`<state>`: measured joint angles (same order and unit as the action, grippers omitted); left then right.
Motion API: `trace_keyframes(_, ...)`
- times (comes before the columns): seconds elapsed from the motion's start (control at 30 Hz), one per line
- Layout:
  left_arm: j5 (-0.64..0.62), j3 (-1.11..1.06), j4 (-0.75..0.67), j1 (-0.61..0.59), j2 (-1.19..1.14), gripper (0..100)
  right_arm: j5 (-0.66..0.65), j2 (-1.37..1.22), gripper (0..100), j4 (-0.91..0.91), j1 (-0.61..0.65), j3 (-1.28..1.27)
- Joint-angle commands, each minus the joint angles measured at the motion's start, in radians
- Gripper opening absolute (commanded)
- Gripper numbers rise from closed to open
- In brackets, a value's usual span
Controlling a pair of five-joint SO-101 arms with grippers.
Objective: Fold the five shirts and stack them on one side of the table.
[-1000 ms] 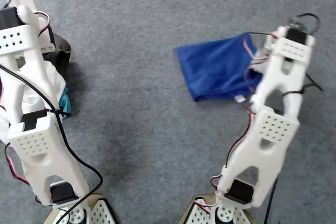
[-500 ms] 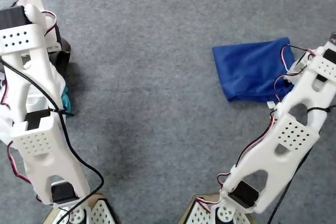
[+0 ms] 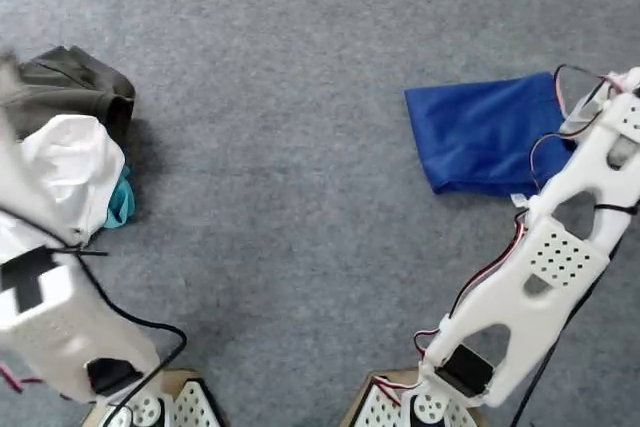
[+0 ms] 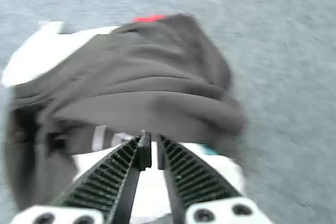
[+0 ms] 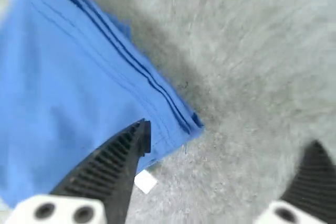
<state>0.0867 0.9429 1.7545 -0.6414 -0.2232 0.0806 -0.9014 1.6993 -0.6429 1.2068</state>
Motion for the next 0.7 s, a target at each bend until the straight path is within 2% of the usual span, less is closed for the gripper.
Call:
trace_keyframes(0.0,0.046,-0.041,-0.077,-0.177,0.023,17,-0.005,0.007,47.3,0.068,0.043,0.239)
trace_keyframes(0.07,0.041,-0.104,-0.167,-0.229,-0.026,21,-0.006,0.007,47.3,0.068,0.057,0.3)
trace_keyframes(0.17,0.048,-0.226,-0.255,-0.246,-0.132,22,-0.006,0.008,47.3,0.068,0.08,0.351)
trace_keyframes(0.33,0.043,-0.289,-0.262,-0.242,-0.307,22,-0.006,0.038,47.3,0.068,0.106,0.375)
trace_keyframes(0.43,0.041,-0.249,-0.262,-0.239,-0.382,18,-0.006,0.107,47.3,0.068,0.121,0.343)
trace_keyframes(0.53,0.041,-0.142,-0.229,-0.226,-0.402,3,-0.008,0.185,47.3,0.068,0.137,0.295)
trace_keyframes(0.6,0.04,-0.039,-0.17,-0.217,-0.402,5,-0.008,0.234,47.3,0.068,0.144,0.254)
trace_keyframes(0.67,0.025,0.087,-0.12,-0.199,-0.404,2,-0.008,0.277,47.3,0.068,0.155,0.211)
